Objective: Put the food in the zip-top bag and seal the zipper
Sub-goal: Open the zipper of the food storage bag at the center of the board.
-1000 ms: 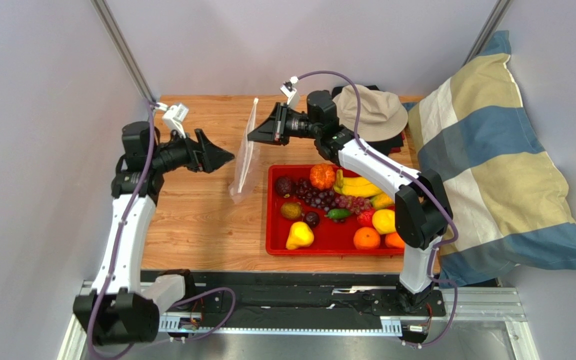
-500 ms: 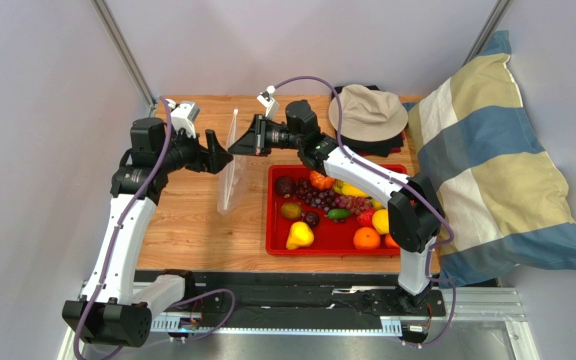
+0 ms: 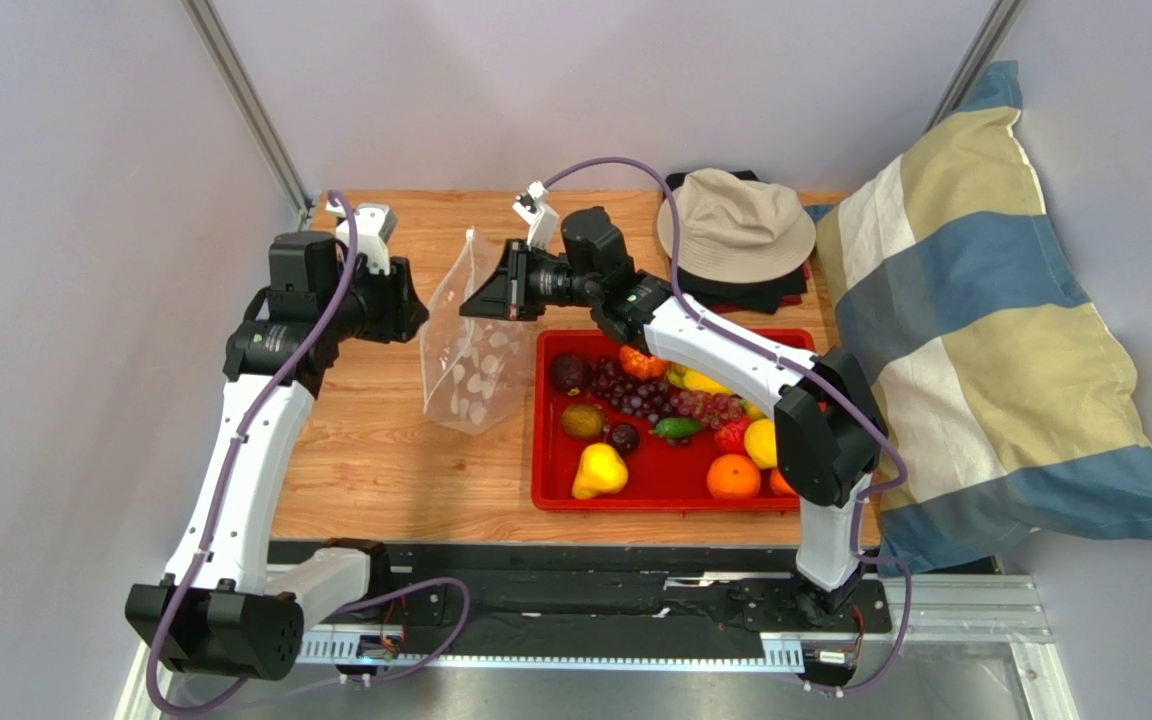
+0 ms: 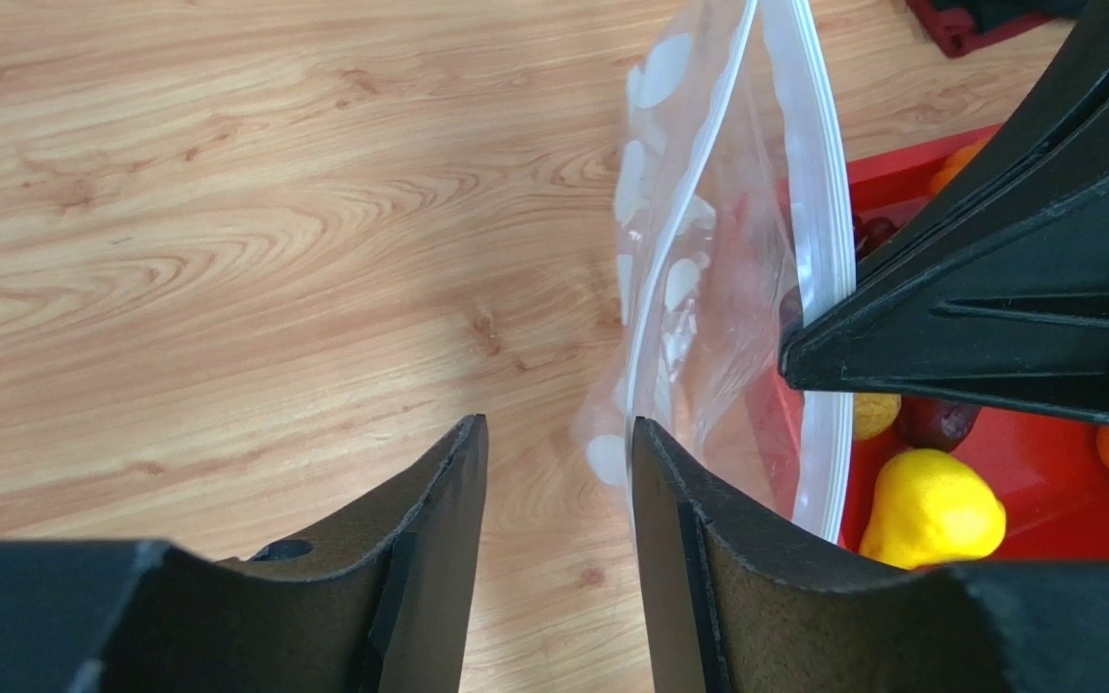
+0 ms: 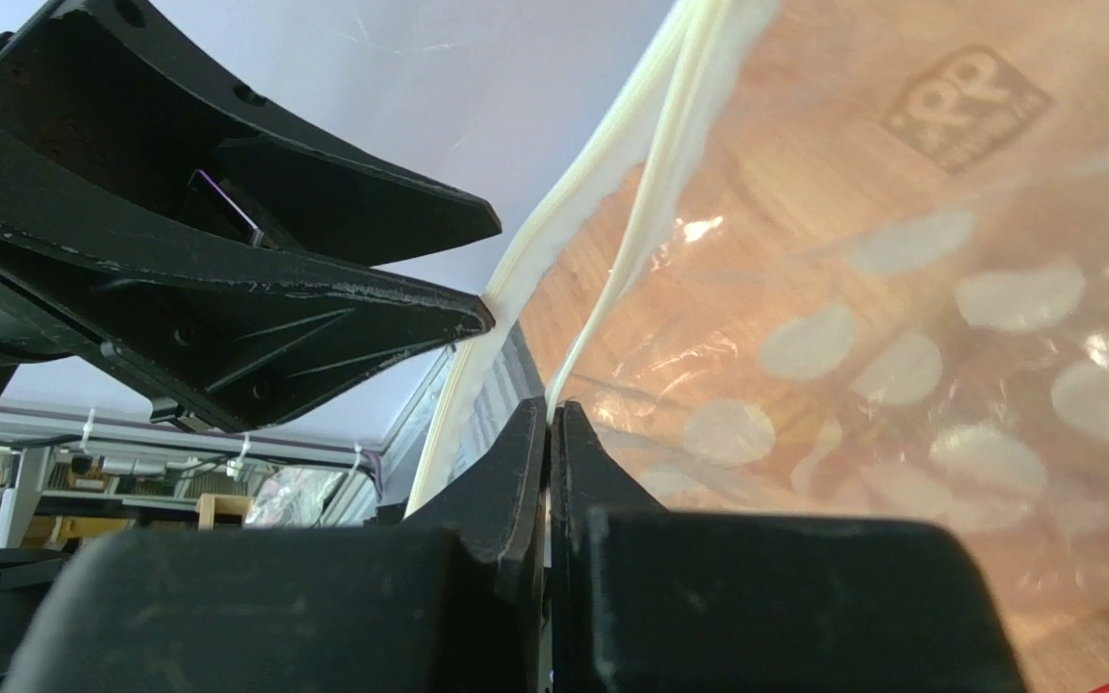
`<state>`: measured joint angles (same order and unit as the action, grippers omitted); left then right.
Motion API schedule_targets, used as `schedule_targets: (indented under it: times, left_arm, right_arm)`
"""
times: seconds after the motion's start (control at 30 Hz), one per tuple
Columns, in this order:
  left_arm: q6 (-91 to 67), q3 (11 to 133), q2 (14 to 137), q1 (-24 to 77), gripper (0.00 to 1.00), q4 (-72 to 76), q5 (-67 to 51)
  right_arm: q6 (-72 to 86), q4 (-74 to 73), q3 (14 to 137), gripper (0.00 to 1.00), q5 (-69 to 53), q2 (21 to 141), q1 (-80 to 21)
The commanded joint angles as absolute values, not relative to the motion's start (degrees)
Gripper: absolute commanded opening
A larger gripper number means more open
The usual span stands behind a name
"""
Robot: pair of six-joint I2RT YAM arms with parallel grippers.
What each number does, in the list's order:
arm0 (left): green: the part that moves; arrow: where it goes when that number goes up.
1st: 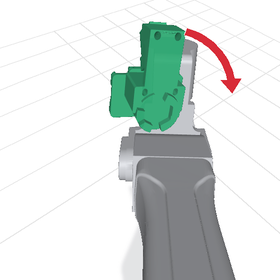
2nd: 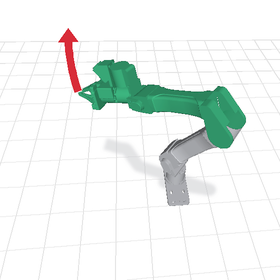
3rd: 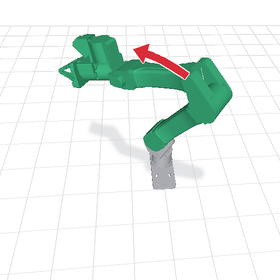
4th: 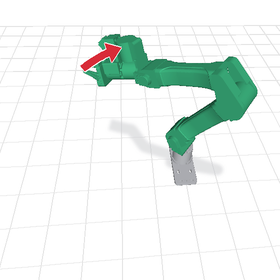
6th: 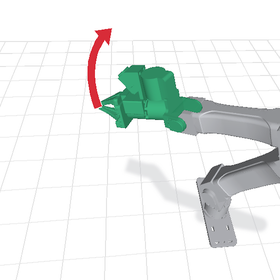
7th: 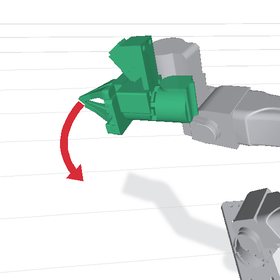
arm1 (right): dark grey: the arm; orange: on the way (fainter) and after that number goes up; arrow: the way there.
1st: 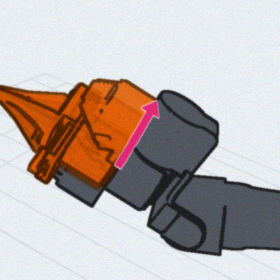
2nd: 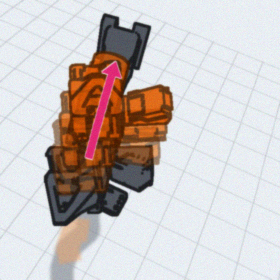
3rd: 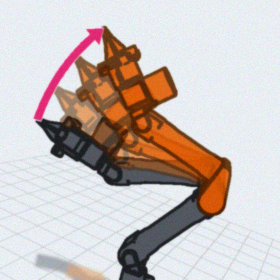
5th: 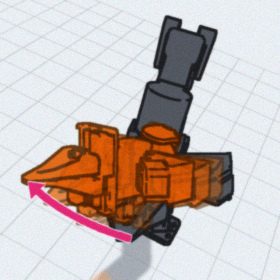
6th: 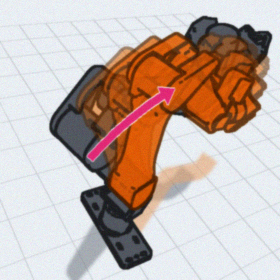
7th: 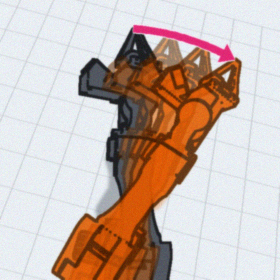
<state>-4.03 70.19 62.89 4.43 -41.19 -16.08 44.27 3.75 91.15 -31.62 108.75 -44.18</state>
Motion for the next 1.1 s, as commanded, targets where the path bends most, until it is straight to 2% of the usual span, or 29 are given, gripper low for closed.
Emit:
schedule_targets:
  times: [0.0,0.3,0.37,0.4,0.43,0.57,0.77,0.9,1.07]
  left_arm:
    - [-2.37,71.46,64.33,4.48,0.49,-41.66,-15.9]
    - [-6.68,69.87,67.59,4.57,0.52,-37.89,-22.32]
    - [-6.68,69.61,67.15,4.57,0.4,-37.0,-22.94]
    - [-6.42,69.61,66.71,4.57,0.28,-37.26,-22.85]
    - [-6.16,70.31,66.45,4.57,0.01,-39.27,-22.42]
    - [-4.14,71.98,63.99,2.2,0.0,-47.79,-18.38]
    - [-0.09,73.04,58.36,1.41,0.0,-59.93,-16.08]
    - [-0.35,69.37,56.52,1.49,0.0,-61.53,-20.03]
    - [-4.21,64.78,57.21,4.65,0.0,-56.61,-23.91]
  right_arm:
    - [43.77,5.61,93.16,0.0,-32.15,107.14,-44.65]
    - [43.77,7.82,94.4,0.0,-38.31,108.37,-45.35]
    - [43.68,8.35,94.31,0.0,-39.28,108.46,-45.35]
    - [42.81,7.39,94.39,0.0,-39.72,108.46,-45.35]
    - [41.85,6.08,94.48,0.0,-39.55,108.2,-45.26]
    - [37.89,0.36,91.16,0.0,-39.29,105.04,-43.07]
    - [21.03,-19.03,84.65,0.0,-37.8,99.06,-39.03]
    - [10.83,-25.57,81.22,0.0,-34.64,97.65,-38.32]
    - [2.74,-28.65,79.98,0.0,-31.99,97.64,-37.53]
